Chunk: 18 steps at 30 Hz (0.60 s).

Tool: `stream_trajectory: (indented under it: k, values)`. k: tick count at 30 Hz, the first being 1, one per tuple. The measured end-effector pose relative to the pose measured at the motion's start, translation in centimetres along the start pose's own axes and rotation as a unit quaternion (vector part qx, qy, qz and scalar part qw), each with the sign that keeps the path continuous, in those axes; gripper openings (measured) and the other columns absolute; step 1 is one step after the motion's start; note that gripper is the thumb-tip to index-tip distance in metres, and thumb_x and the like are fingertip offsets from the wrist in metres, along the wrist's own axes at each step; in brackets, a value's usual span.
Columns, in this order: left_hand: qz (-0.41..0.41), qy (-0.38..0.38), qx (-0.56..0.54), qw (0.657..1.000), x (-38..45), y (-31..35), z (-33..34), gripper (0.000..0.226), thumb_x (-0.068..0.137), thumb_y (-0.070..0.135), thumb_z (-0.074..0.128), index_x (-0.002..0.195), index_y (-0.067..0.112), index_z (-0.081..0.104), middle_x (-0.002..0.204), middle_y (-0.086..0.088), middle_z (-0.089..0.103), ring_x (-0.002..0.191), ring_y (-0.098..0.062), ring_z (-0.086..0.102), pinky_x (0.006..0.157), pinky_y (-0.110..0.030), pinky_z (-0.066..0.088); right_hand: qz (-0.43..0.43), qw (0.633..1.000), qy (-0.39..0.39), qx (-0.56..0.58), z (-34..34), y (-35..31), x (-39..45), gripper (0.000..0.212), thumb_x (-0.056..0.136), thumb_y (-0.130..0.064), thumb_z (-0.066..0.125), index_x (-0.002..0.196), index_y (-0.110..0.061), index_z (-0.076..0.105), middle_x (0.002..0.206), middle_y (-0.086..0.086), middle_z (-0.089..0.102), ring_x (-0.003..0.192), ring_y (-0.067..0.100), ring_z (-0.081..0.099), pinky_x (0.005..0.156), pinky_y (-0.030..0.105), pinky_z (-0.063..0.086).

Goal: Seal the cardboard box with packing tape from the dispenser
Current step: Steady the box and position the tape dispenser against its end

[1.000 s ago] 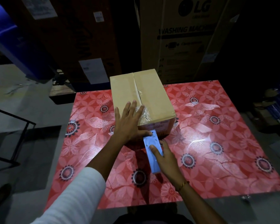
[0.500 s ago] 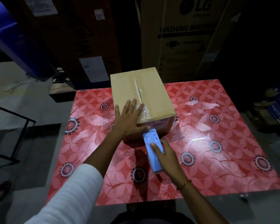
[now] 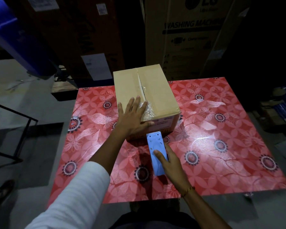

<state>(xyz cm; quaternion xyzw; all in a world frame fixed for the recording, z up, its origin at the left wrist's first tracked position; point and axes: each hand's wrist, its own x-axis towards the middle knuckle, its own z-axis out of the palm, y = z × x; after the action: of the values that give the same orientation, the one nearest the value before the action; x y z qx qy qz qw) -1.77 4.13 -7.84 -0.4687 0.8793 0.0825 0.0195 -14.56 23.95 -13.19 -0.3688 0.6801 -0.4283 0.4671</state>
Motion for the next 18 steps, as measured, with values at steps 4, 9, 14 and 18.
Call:
stream_trajectory:
  k: [4,9,14,18]
  values:
    - [0.016,-0.019,-0.006,1.000,0.0,-0.3,-0.1,0.120,0.065,0.097,0.025,0.160,0.032,-0.008,0.168,-0.006,-0.019,0.154,-0.026,-0.018,0.115,-0.070,-0.011,0.006,0.999,0.006,-0.043,-0.4,-0.8,0.5,0.041,0.093,-0.051,0.062,0.132,-0.039,0.059,0.116,-0.017,0.072,0.104,0.003,0.069,0.089,0.033,0.055]
    - [0.035,-0.034,0.022,0.999,0.2,-0.7,0.1,0.137,0.054,0.099,0.040,0.160,0.029,-0.013,0.167,-0.008,-0.022,0.153,-0.030,-0.021,0.113,-0.072,-0.009,0.030,0.994,-0.004,-0.102,-0.6,-2.7,1.4,0.039,0.095,-0.056,0.056,0.123,-0.030,0.062,0.106,-0.007,0.073,0.093,0.017,0.070,0.080,0.036,0.055]
    - [0.025,-0.022,0.033,0.999,0.1,-0.4,0.1,0.130,0.061,0.096,0.041,0.160,0.029,-0.009,0.168,-0.008,-0.018,0.155,-0.030,-0.016,0.114,-0.073,-0.005,0.031,0.991,0.006,-0.132,-0.8,-3.2,2.5,0.038,0.094,-0.059,0.055,0.108,-0.026,0.069,0.094,-0.003,0.074,0.084,0.021,0.070,0.070,0.032,0.050]
    - [0.024,-0.013,0.031,0.999,0.0,-0.3,0.1,0.125,0.066,0.093,0.045,0.160,0.029,-0.007,0.169,-0.008,-0.015,0.155,-0.030,-0.014,0.115,-0.073,-0.003,0.036,0.994,0.015,-0.106,-0.5,-3.4,2.8,0.036,0.094,-0.057,0.057,0.101,-0.025,0.071,0.090,-0.001,0.074,0.082,0.023,0.071,0.074,0.037,0.052]
